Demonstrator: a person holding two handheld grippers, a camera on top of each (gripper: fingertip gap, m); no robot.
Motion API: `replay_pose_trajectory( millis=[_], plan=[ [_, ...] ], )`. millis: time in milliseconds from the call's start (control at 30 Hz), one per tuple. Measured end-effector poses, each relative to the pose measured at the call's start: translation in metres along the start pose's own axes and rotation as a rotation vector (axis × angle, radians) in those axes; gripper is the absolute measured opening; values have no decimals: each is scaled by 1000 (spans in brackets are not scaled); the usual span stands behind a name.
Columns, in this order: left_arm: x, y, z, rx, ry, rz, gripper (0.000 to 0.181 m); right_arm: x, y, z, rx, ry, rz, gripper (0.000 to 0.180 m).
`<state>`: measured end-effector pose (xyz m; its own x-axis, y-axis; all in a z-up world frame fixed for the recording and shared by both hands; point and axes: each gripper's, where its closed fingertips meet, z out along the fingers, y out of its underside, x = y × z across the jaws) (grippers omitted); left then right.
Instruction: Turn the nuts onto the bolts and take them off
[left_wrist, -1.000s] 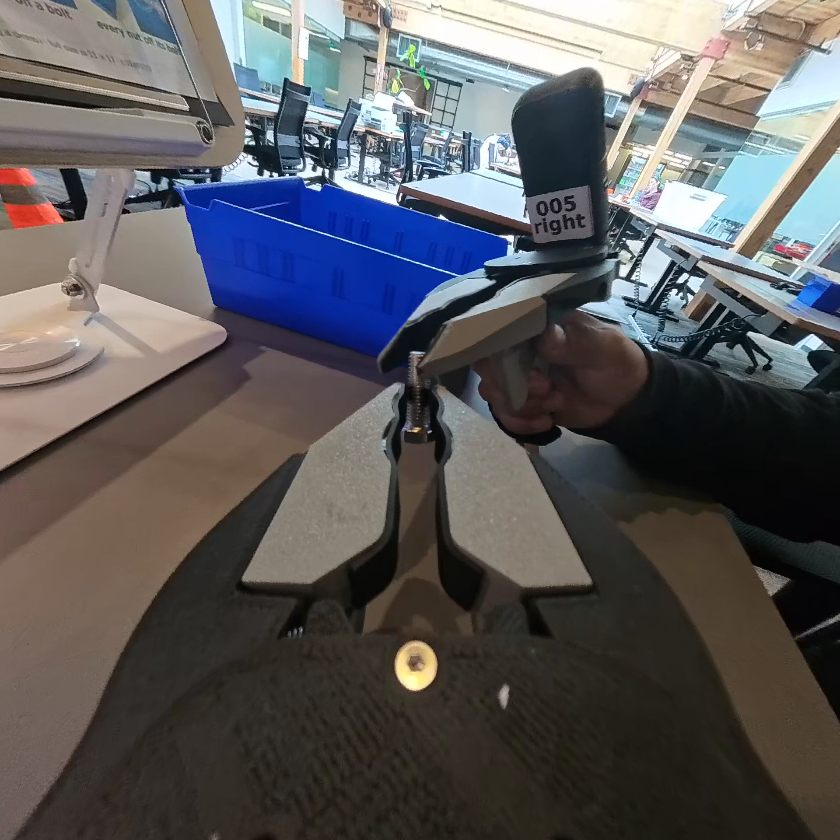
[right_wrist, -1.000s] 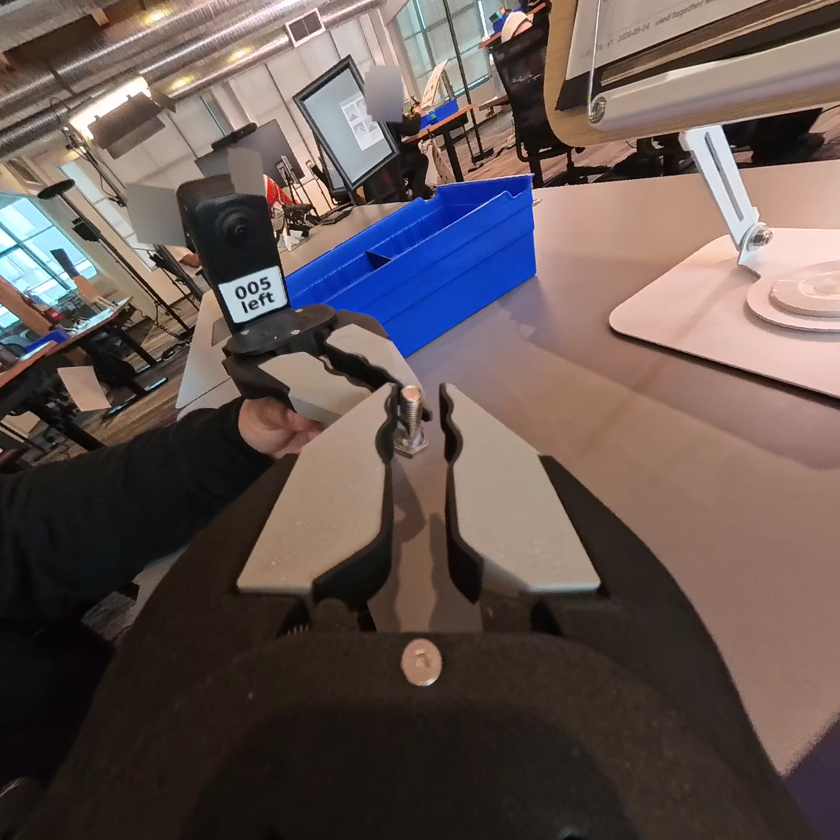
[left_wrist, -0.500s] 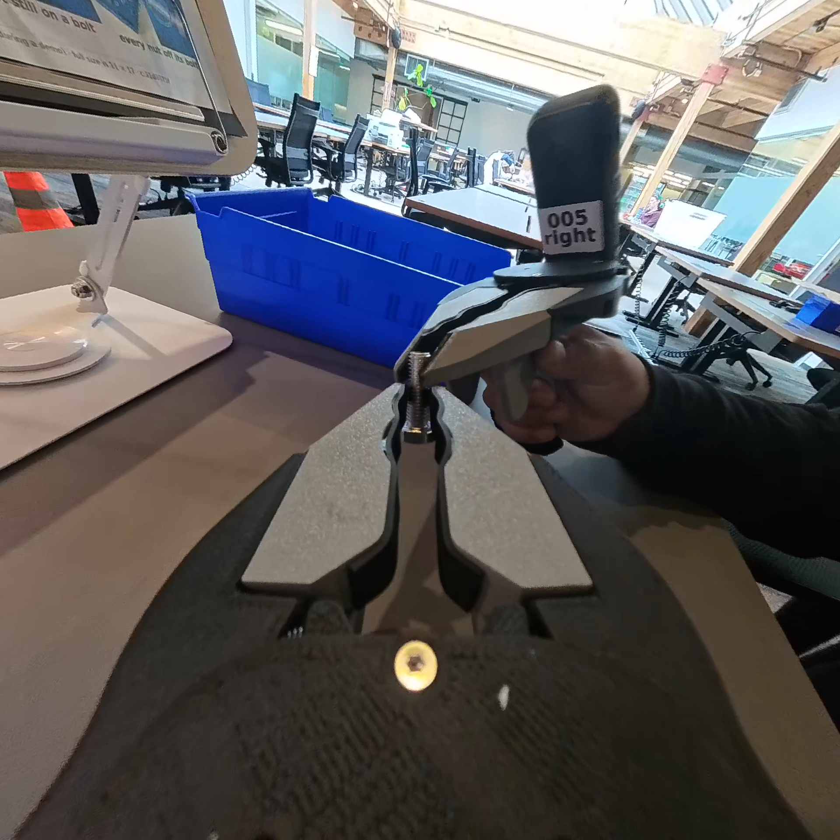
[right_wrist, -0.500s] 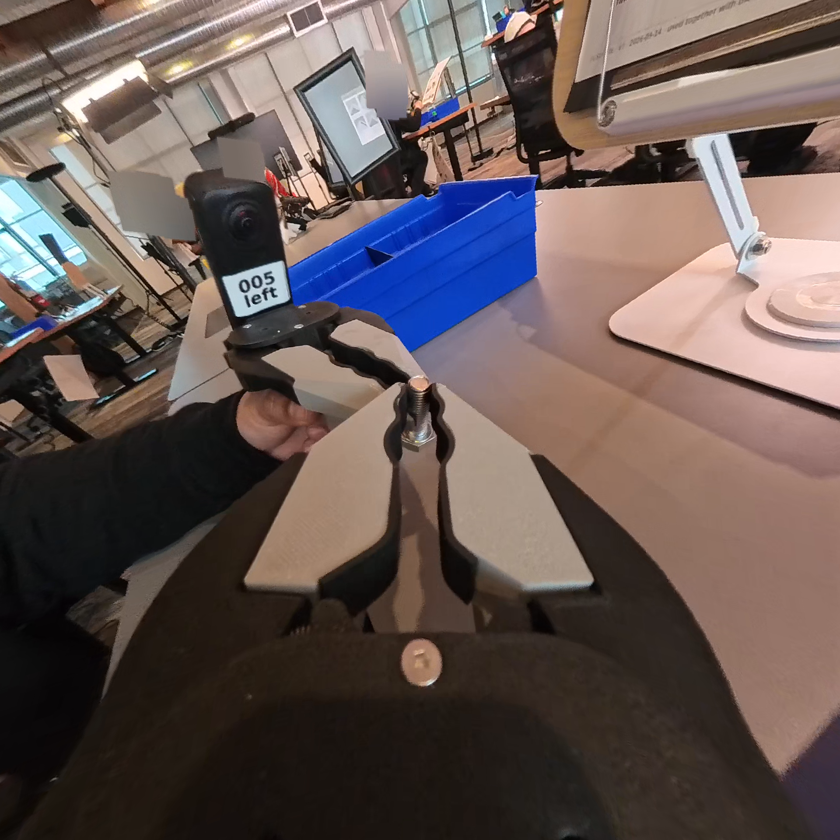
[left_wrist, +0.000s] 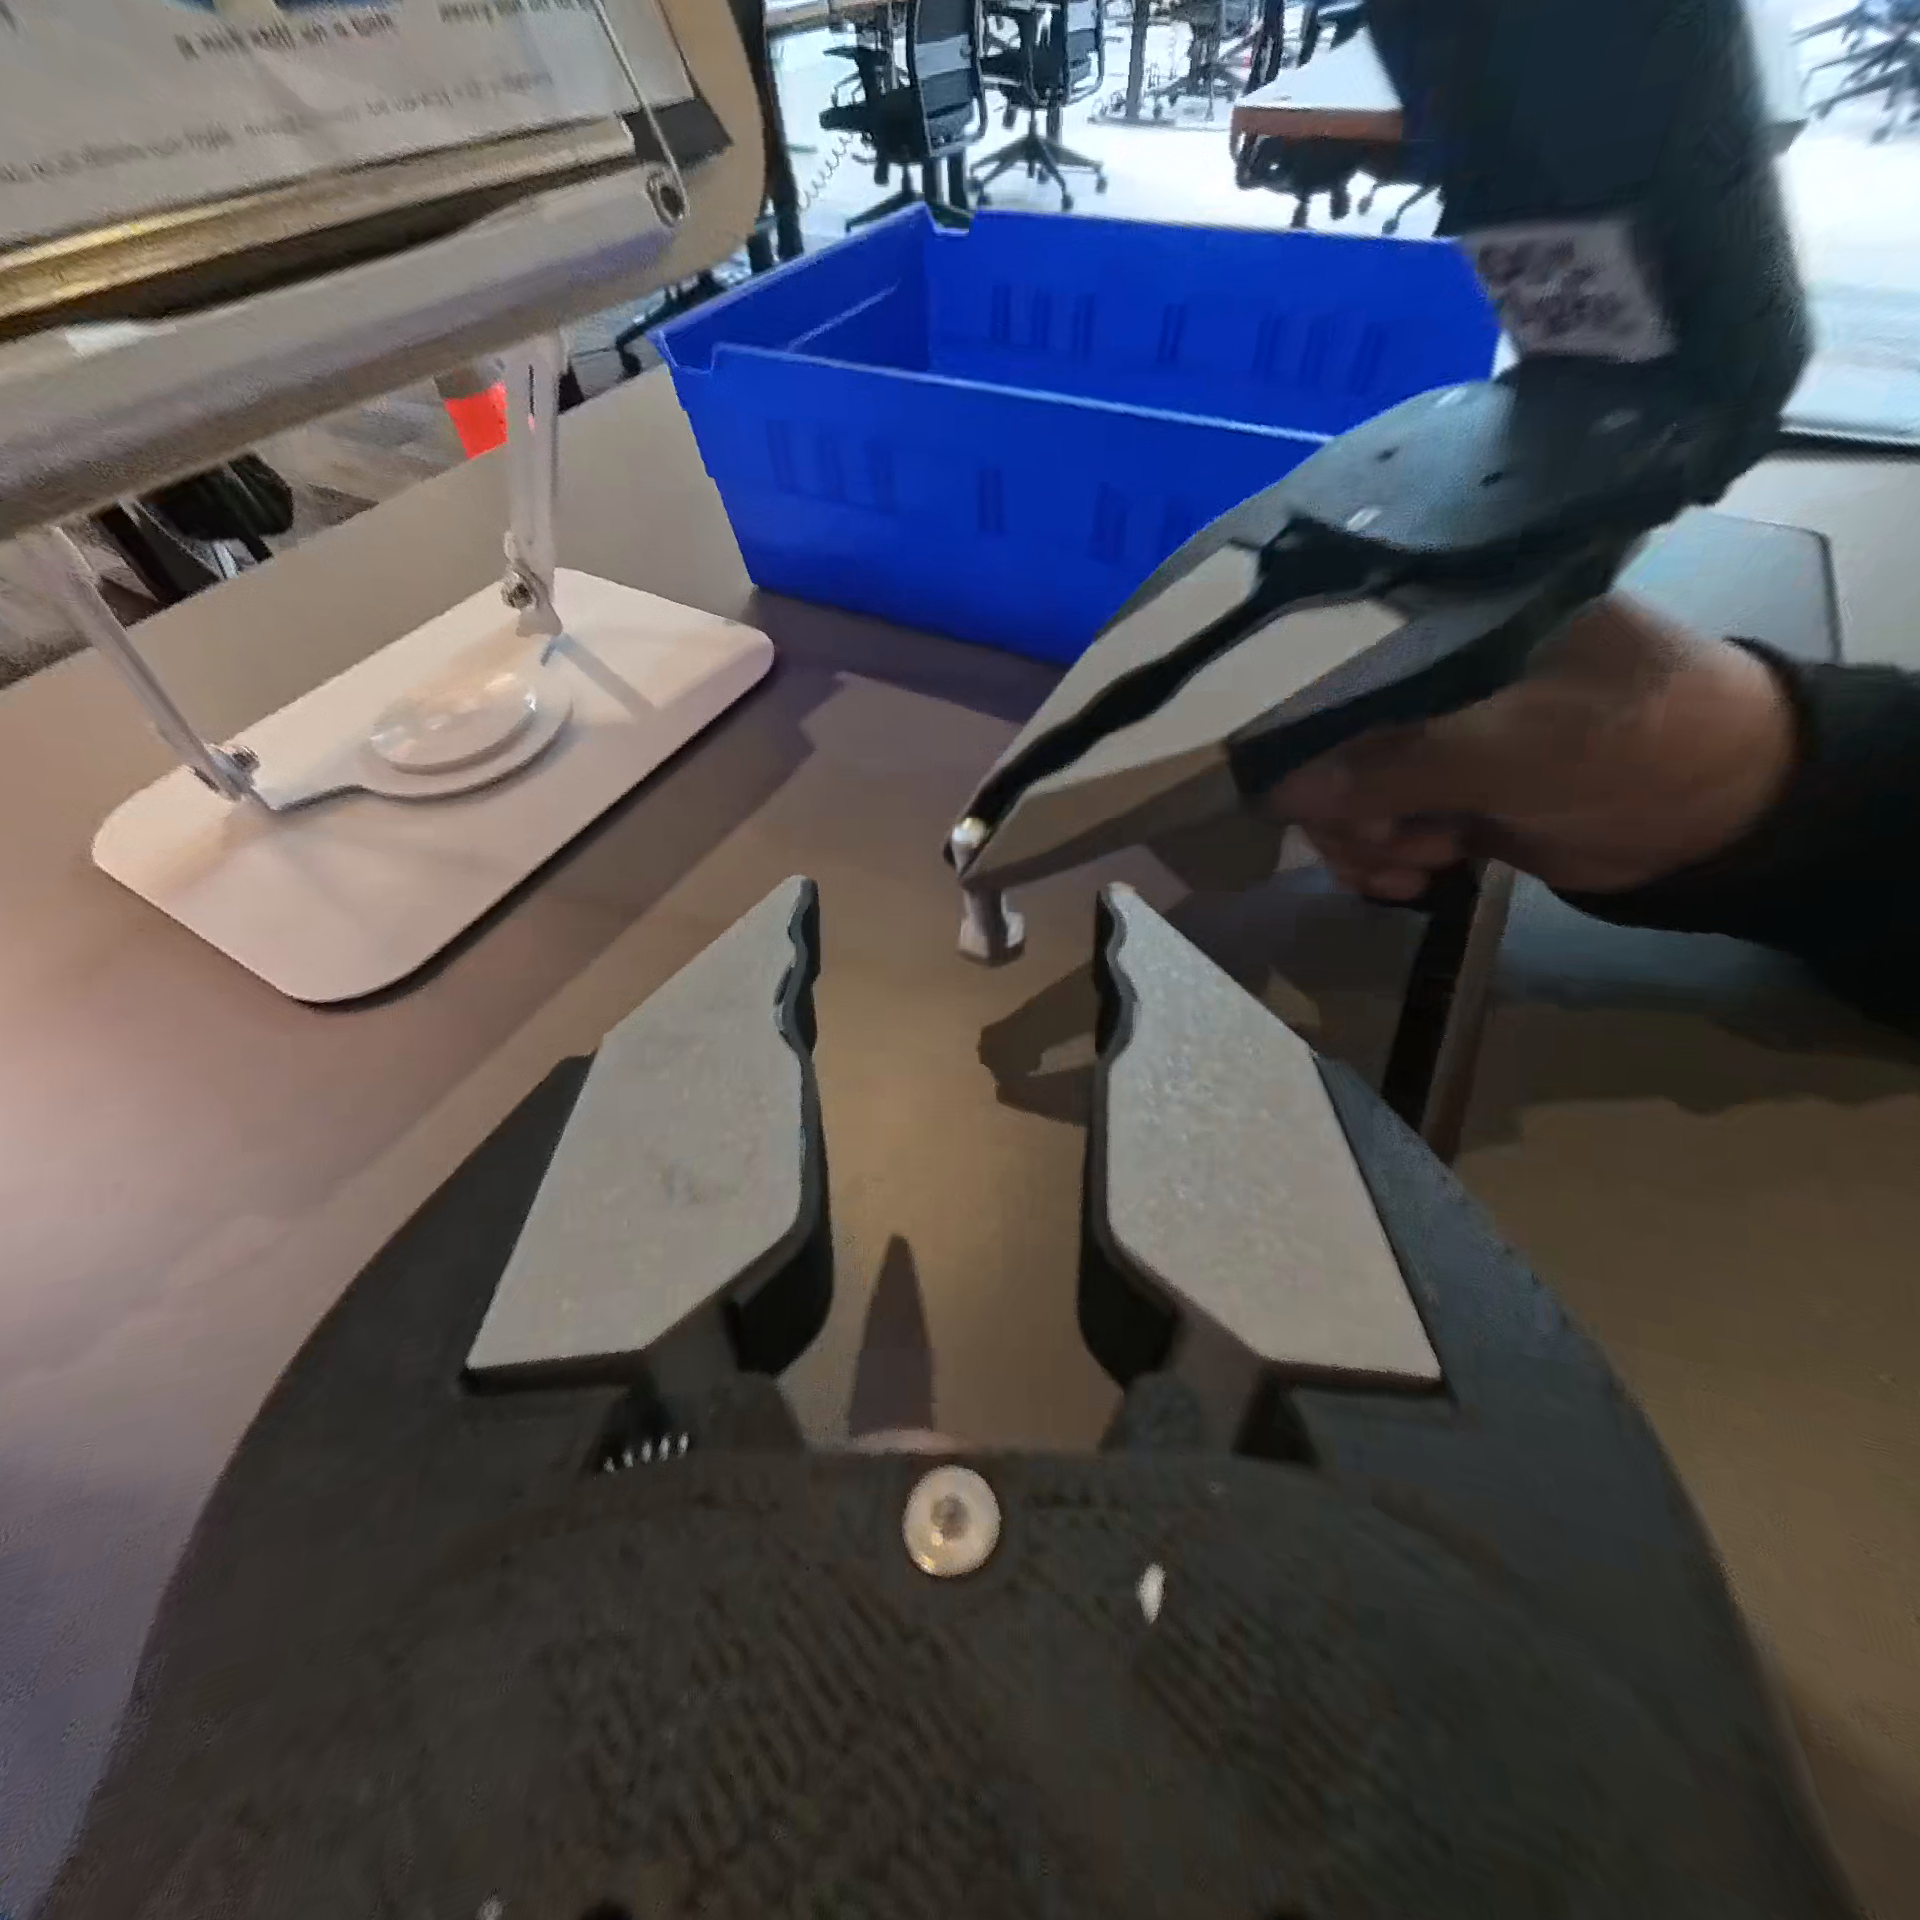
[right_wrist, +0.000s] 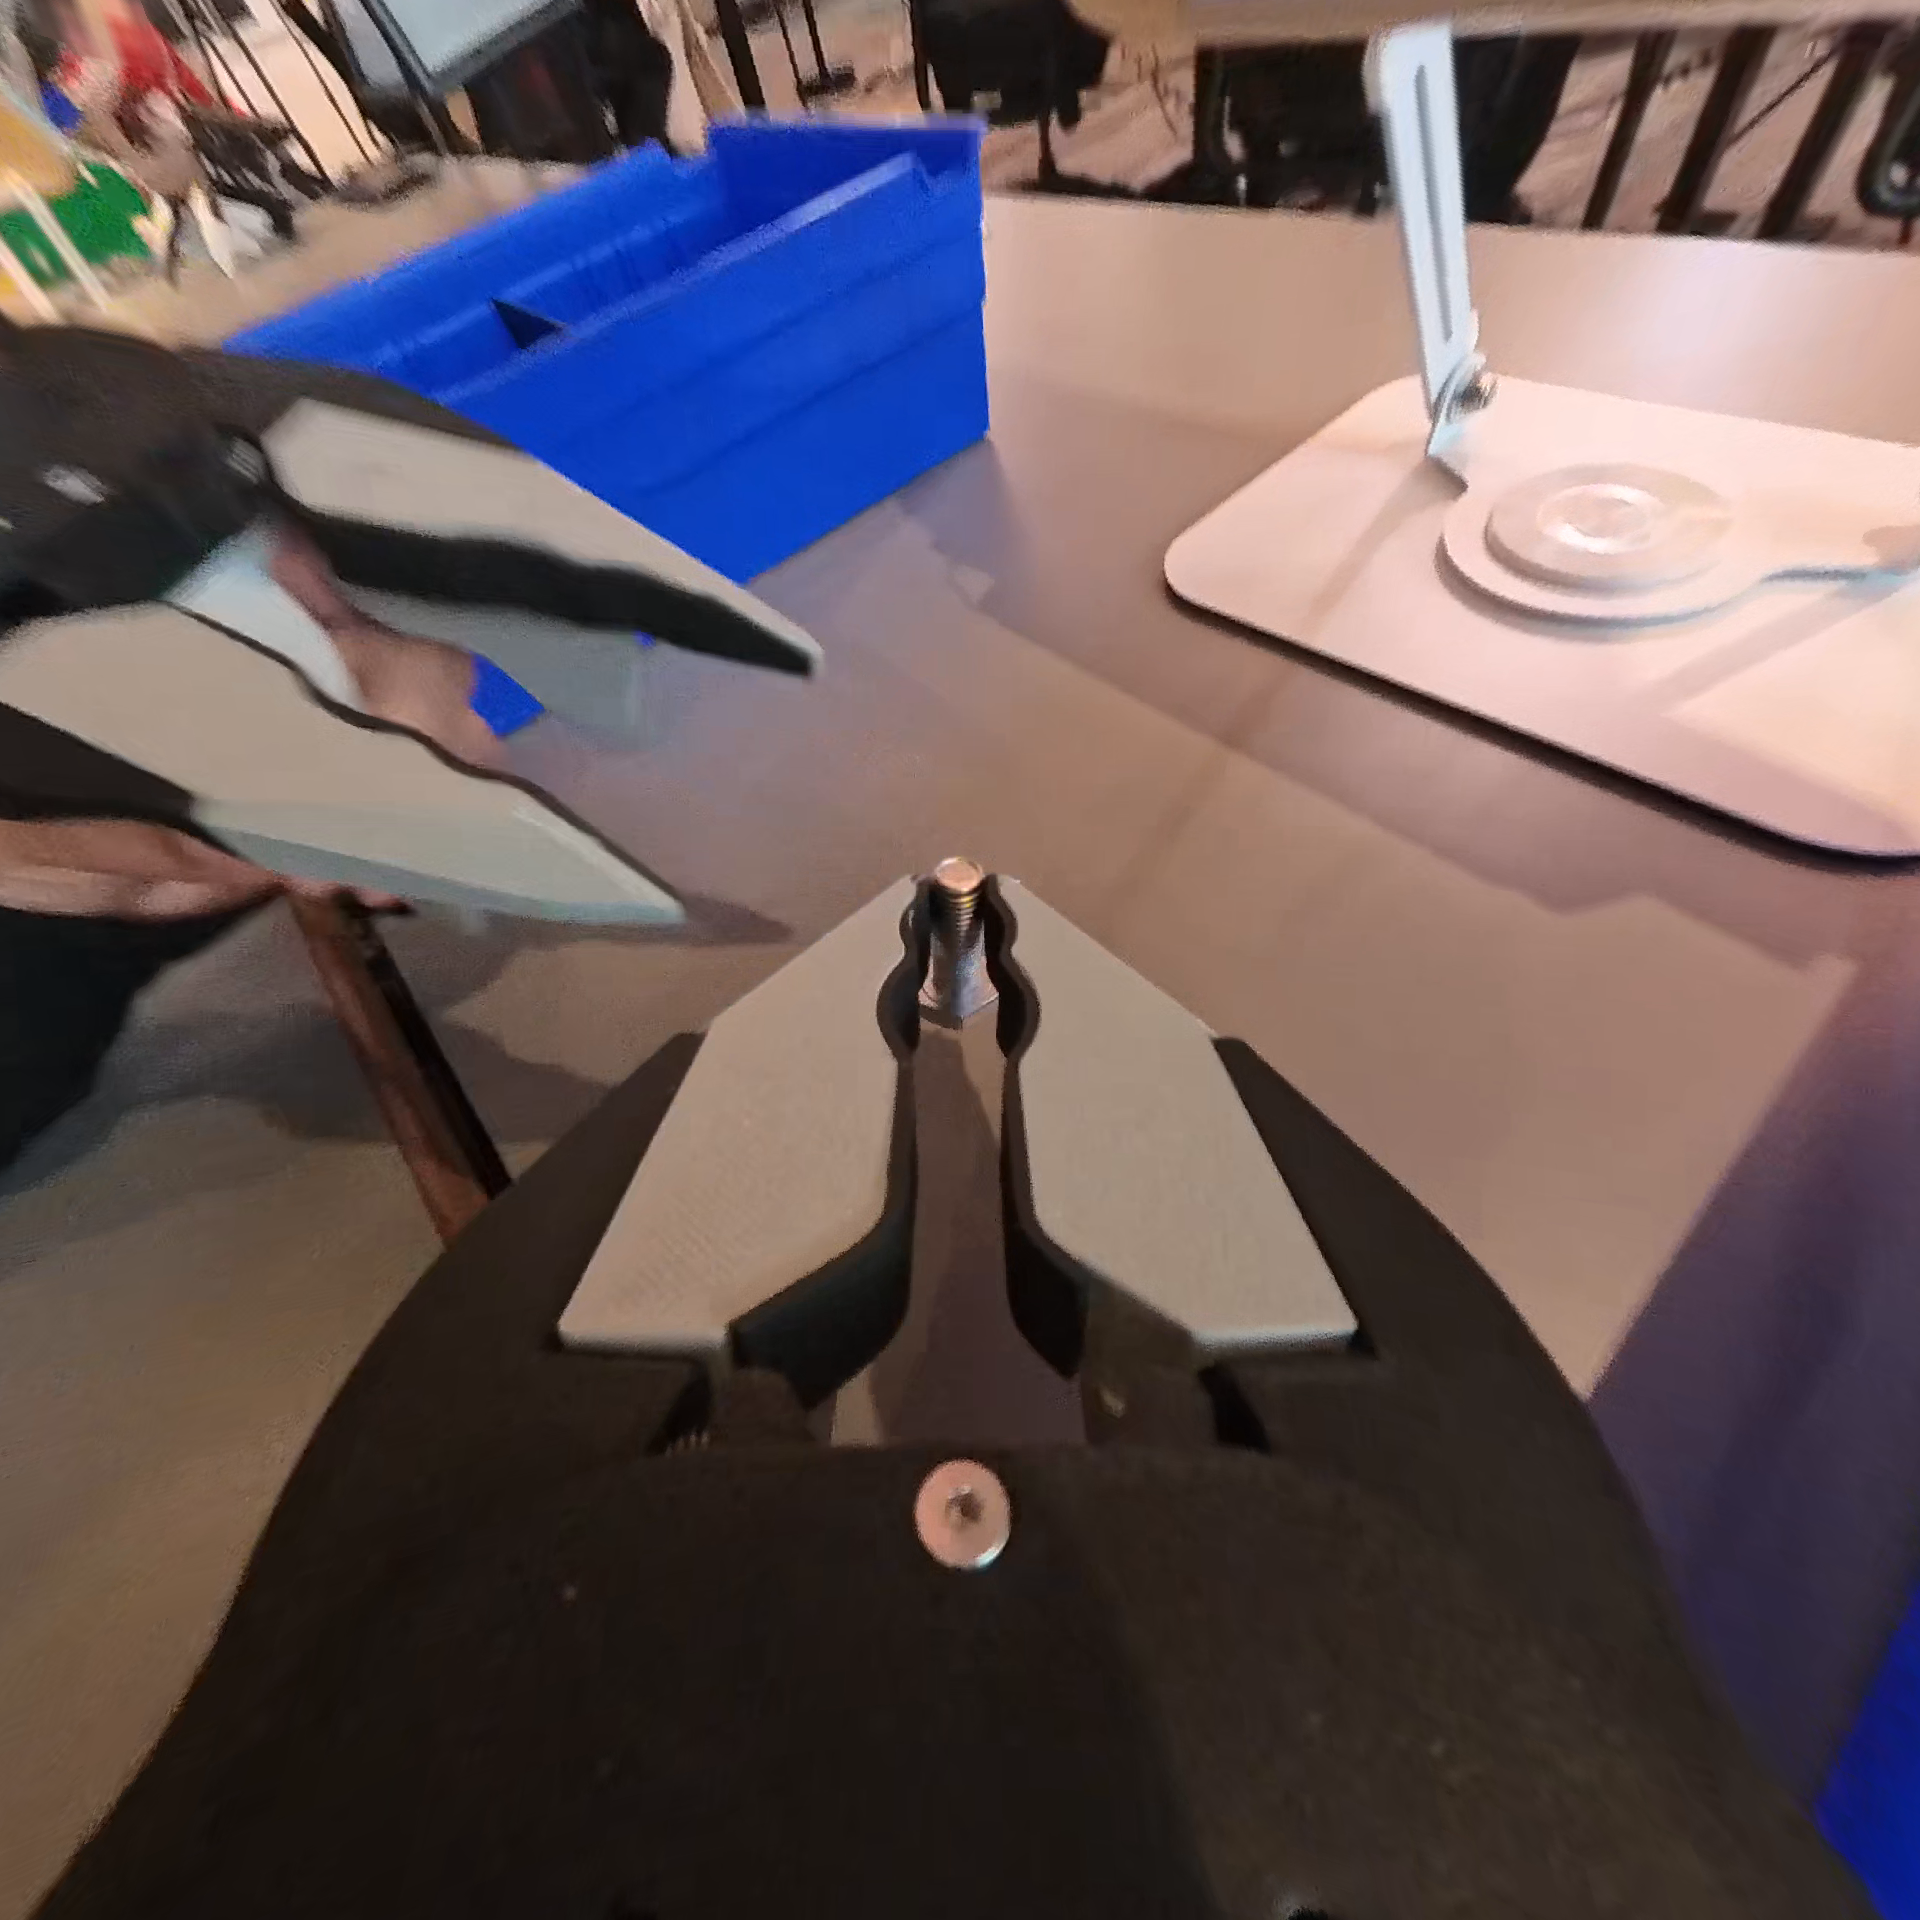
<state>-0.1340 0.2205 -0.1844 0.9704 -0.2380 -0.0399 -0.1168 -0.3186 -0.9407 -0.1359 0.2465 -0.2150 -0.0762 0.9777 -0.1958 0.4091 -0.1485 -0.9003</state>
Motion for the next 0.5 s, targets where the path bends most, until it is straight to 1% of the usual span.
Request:
replay_pose_trajectory(
  millis=[100, 200, 267, 333, 433, 500],
  plan=[
    [1, -5, -8, 1, 0, -13, 51, 3, 16, 9, -97, 15, 5, 6],
    [-4, -5, -19, 3, -8, -59, 51, 5, 25, 11, -154, 32, 11, 6],
    [-9, -8, -30, 15, -13, -92, 51, 5, 27, 11, -159, 37, 11, 6],
    [-13, -15, -47, 42, -22, -114, 51, 5, 27, 10, -159, 35, 8, 6],
    [-23, -26, -83, 71, -61, -105, 50, 4, 28, 8, -160, 35, 7, 7],
    [-36, -32, -112, 67, -114, -78, 50, 4, 28, 7, -157, 41, -1, 15]
  ],
)
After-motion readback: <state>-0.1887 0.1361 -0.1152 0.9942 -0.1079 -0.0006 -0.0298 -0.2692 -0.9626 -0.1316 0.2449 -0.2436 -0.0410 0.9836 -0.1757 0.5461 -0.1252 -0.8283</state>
